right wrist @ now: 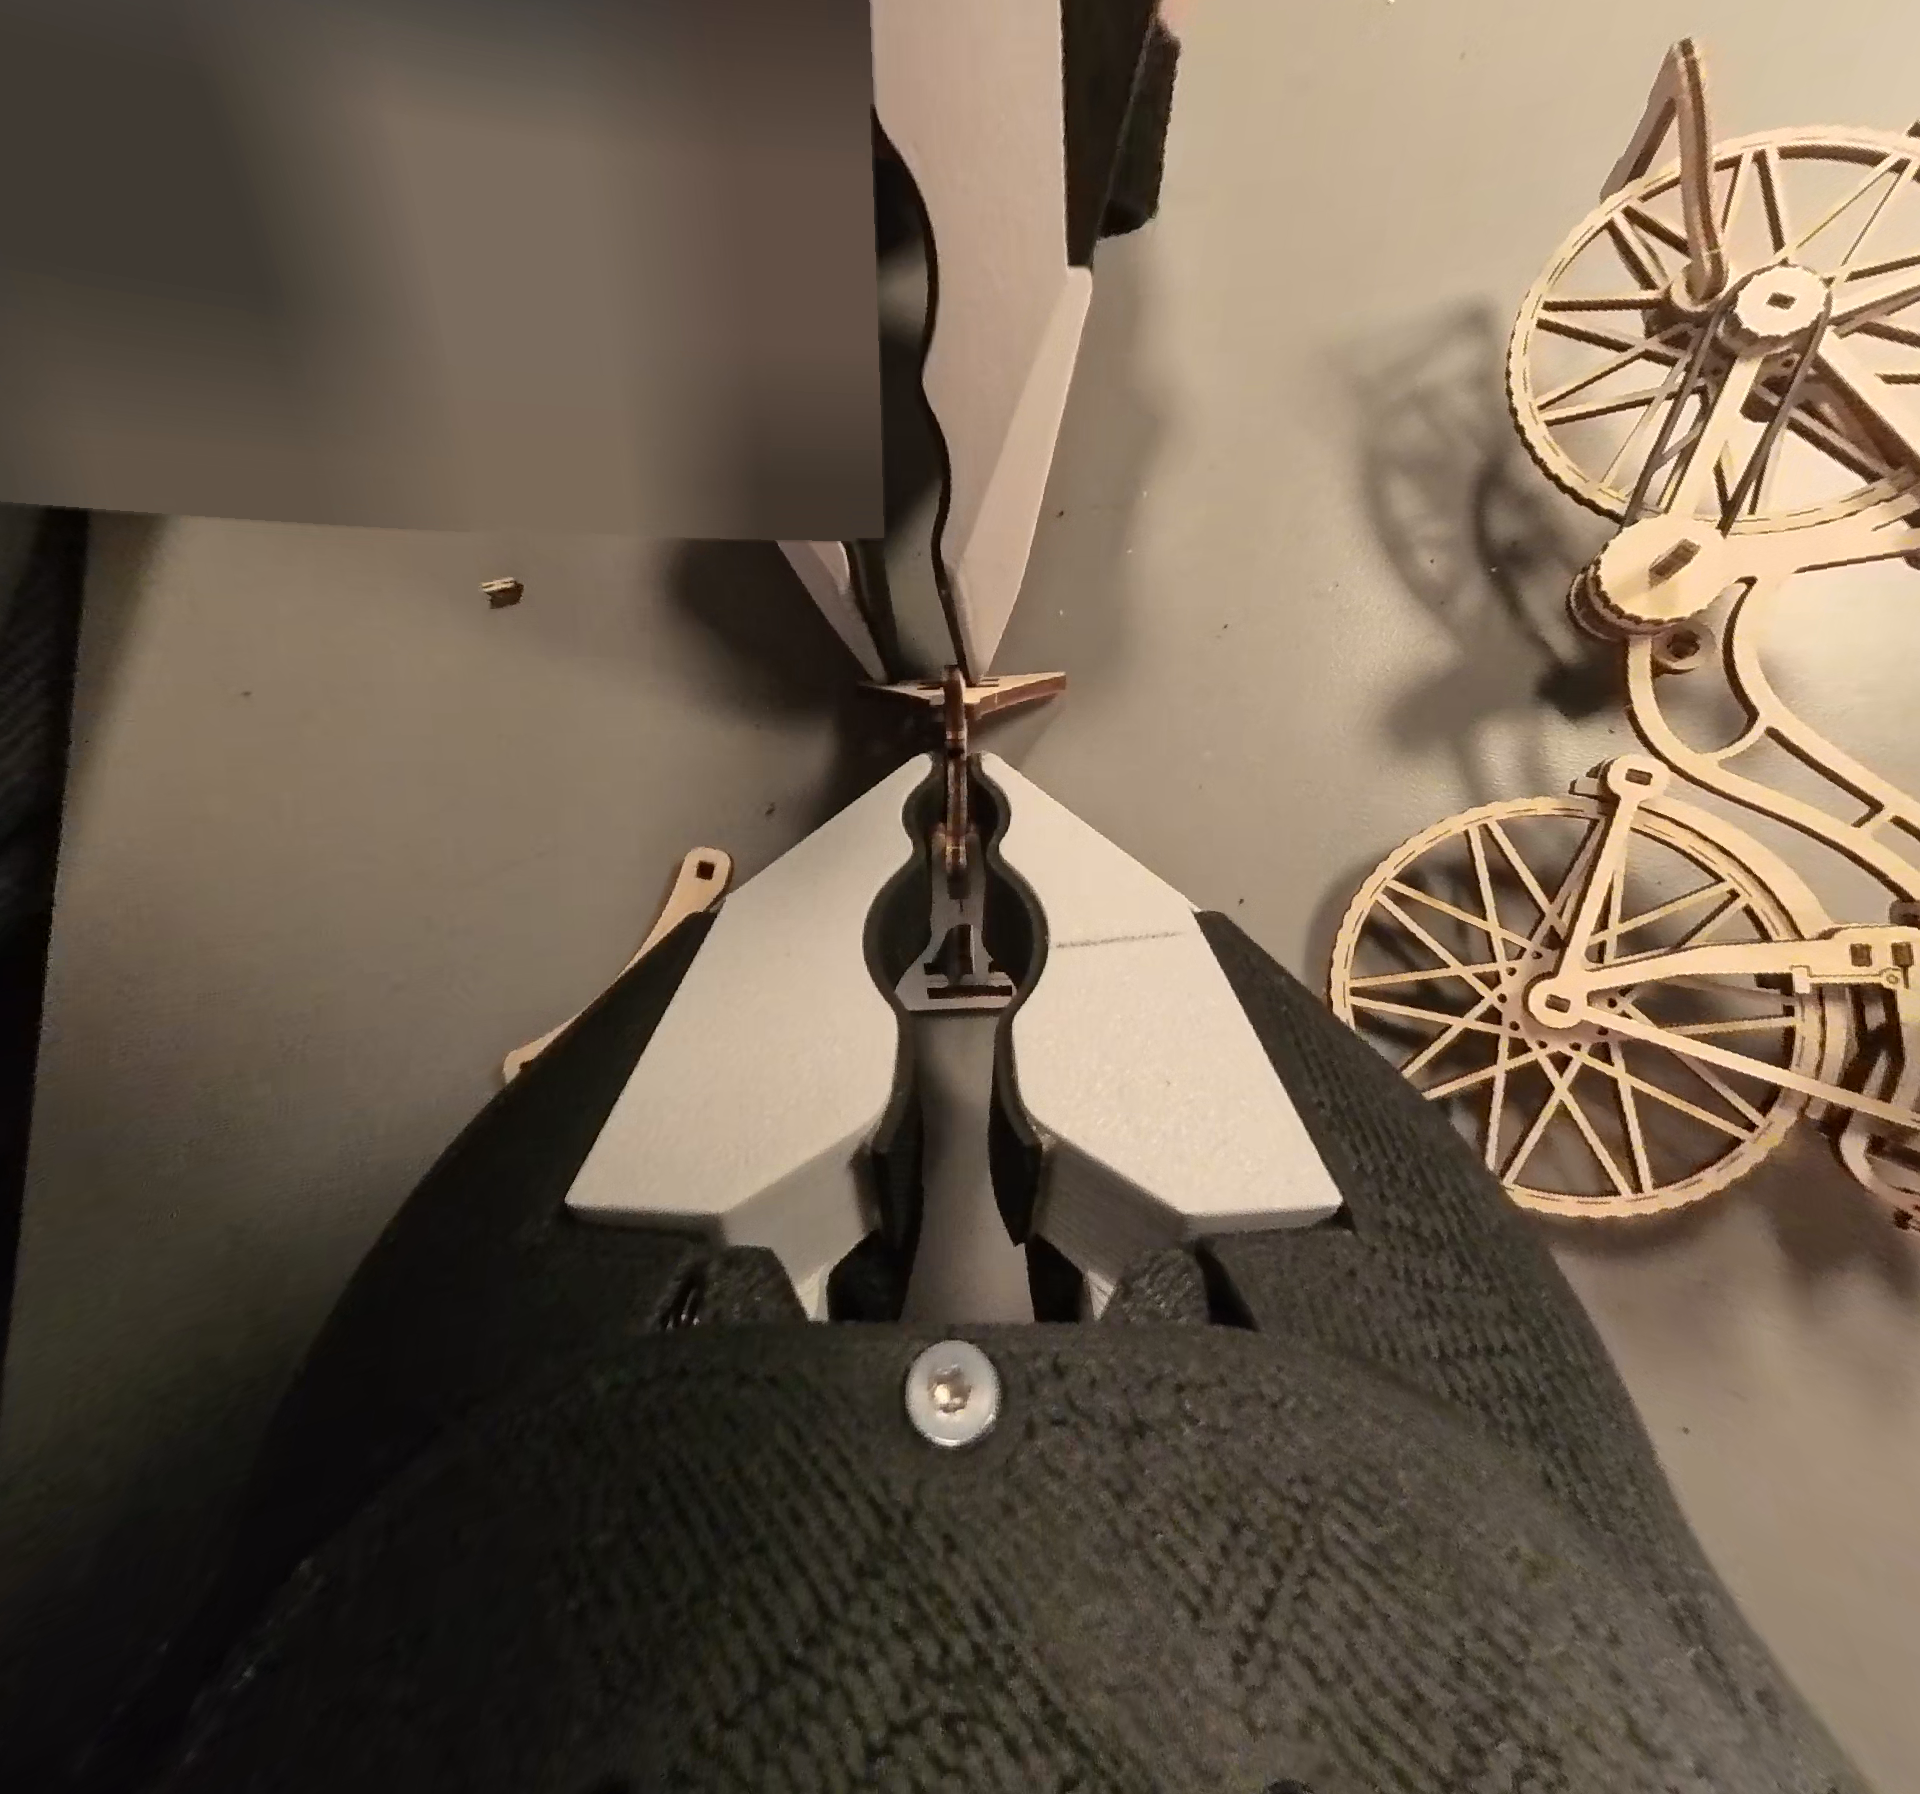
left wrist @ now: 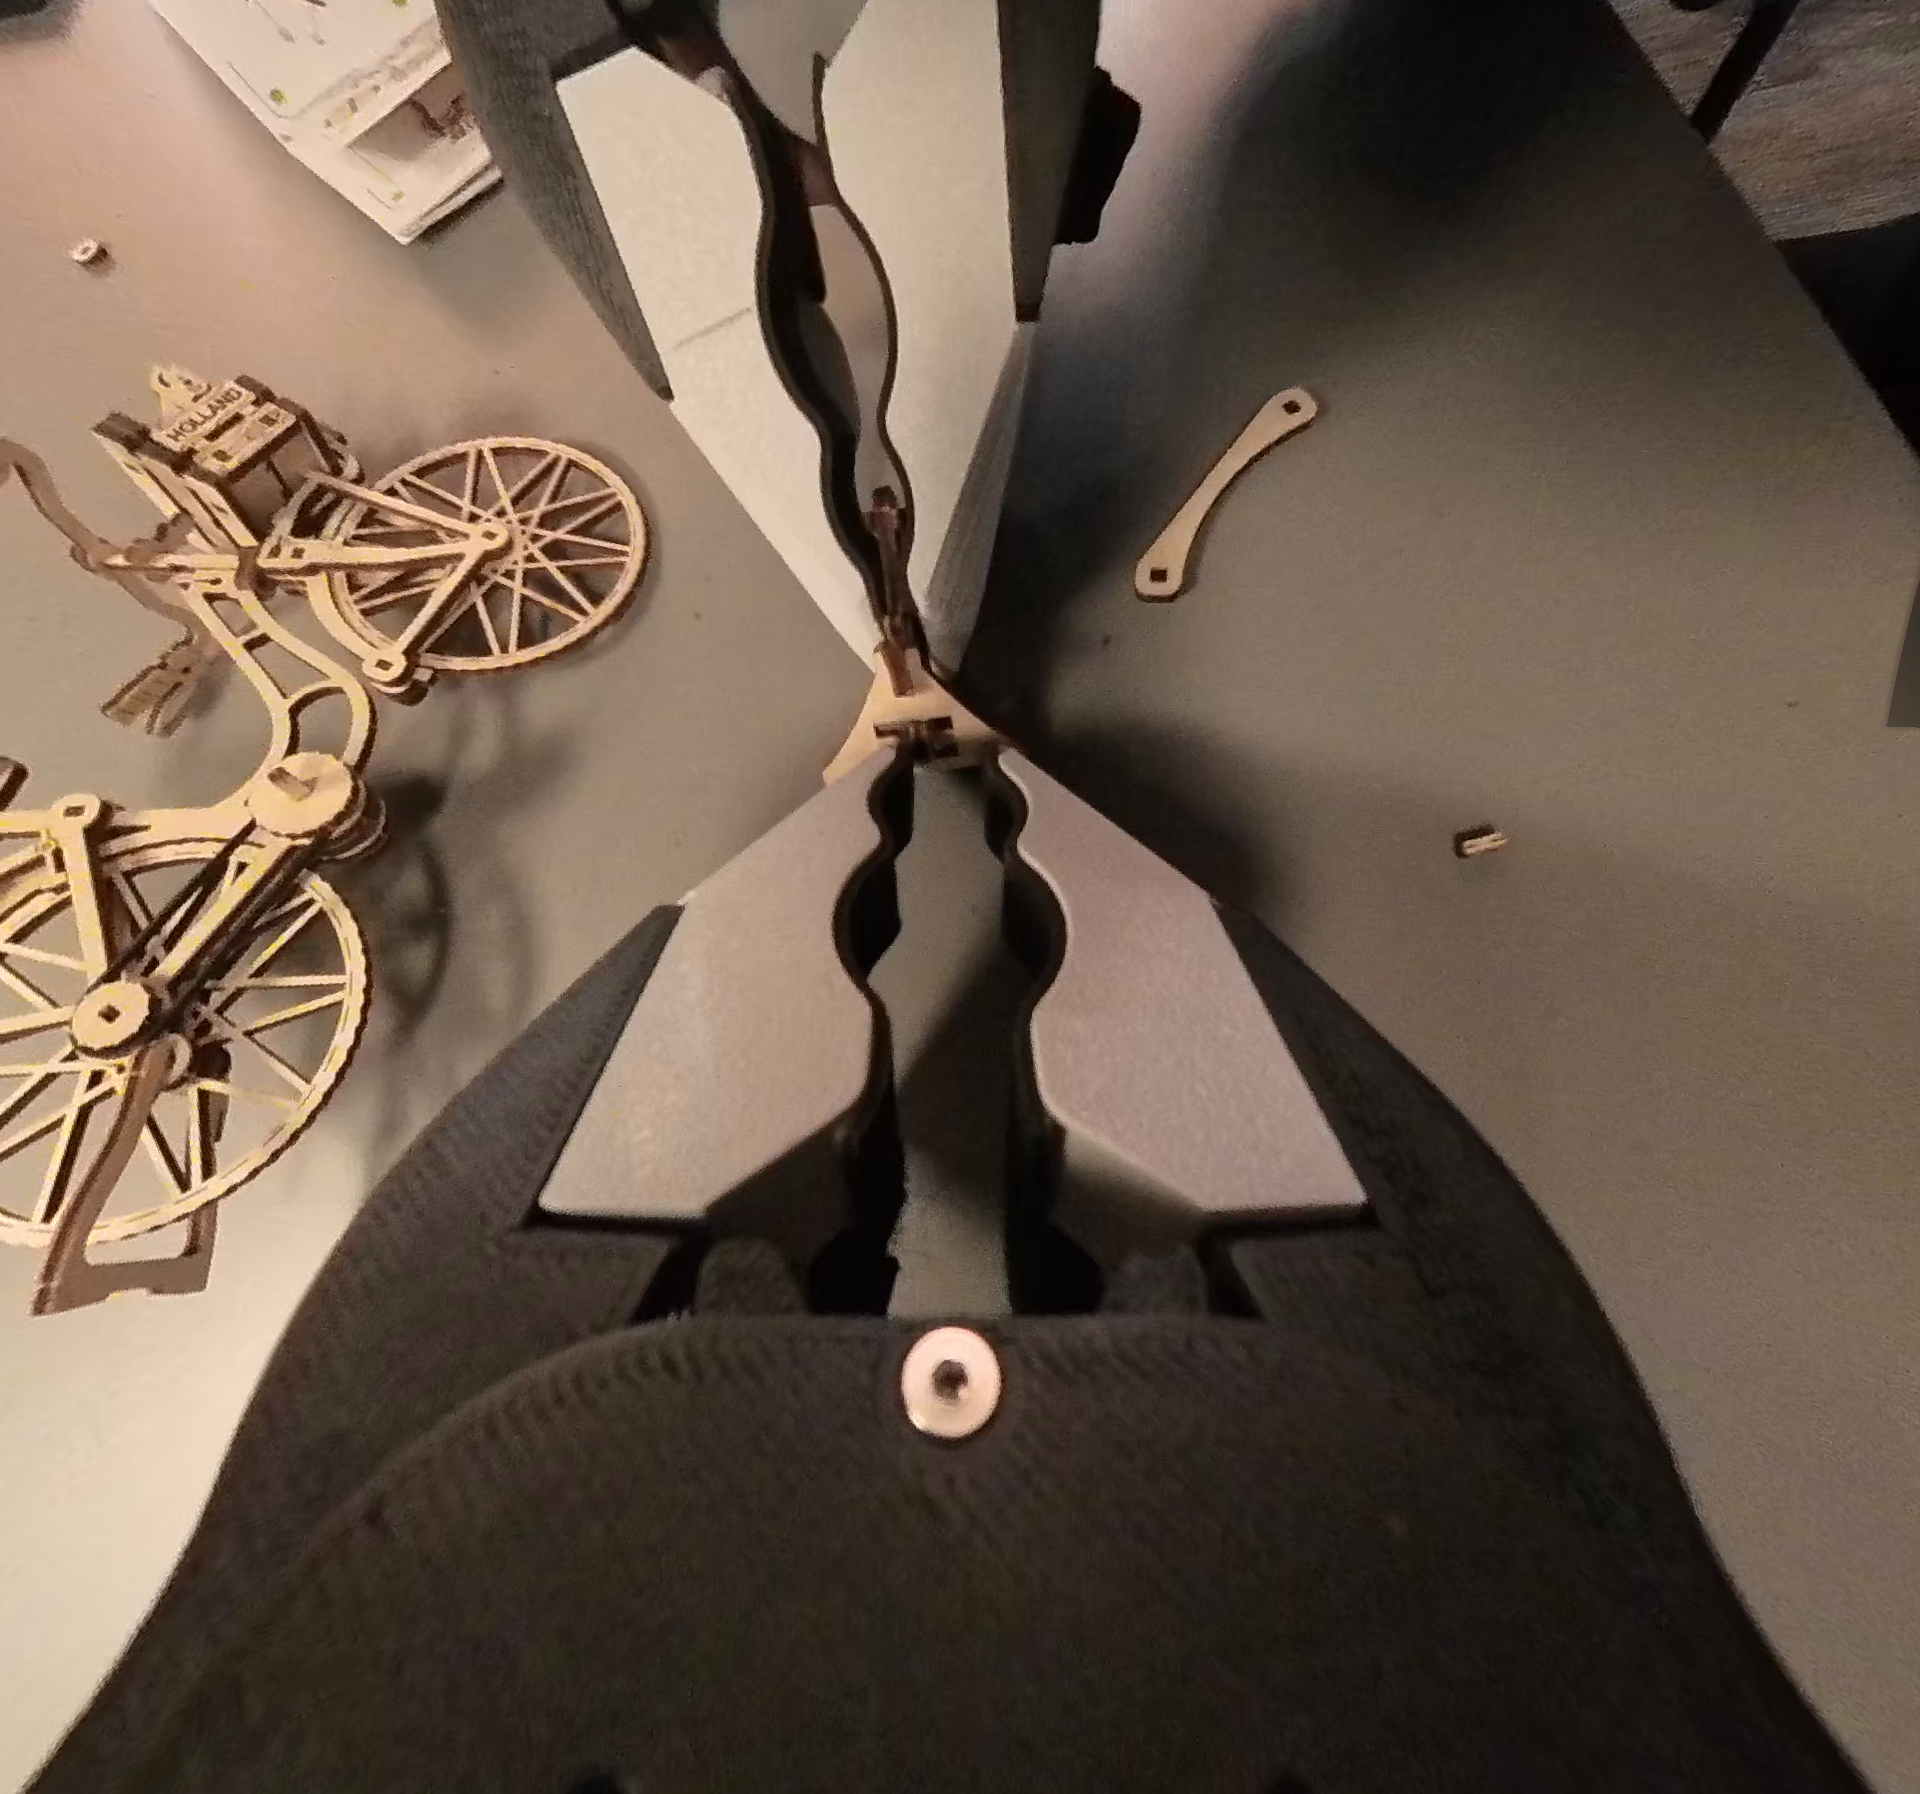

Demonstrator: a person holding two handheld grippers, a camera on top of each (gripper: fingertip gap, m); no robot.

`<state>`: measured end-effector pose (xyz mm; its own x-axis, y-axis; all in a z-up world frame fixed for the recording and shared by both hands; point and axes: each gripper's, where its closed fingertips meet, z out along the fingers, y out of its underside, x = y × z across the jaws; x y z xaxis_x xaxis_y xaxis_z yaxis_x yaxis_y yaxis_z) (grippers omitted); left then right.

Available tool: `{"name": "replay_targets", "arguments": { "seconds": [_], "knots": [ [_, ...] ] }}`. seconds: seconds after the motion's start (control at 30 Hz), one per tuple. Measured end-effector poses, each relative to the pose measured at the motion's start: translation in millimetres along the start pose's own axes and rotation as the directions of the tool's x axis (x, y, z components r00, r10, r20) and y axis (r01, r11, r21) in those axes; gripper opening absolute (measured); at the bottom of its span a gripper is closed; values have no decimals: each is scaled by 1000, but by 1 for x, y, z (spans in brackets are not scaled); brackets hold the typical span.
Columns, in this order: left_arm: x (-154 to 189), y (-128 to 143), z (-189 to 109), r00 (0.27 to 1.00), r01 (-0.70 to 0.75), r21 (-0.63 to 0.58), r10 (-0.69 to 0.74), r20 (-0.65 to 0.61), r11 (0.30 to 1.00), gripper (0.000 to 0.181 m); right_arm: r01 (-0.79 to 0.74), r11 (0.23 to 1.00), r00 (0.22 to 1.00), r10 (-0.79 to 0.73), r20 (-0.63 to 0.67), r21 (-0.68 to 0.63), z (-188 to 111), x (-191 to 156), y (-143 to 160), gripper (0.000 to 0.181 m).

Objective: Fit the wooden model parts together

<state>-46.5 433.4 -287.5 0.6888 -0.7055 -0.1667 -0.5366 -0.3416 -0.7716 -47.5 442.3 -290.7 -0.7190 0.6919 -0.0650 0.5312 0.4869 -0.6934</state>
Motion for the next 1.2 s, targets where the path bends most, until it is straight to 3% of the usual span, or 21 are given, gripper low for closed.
{"name": "replay_targets", "arguments": {
  "seconds": [0.5,1.2],
  "knots": [
    [3,-1,0,1000,8,6,-8,-30,1000,30,-6,1000,1000,6,0,13,0,1,0,1],
    [2,-2,1,1000,-11,-1,11,23,1000,19,-8,1000,1000,8,2,17,0,0,0,1]
  ]
}}
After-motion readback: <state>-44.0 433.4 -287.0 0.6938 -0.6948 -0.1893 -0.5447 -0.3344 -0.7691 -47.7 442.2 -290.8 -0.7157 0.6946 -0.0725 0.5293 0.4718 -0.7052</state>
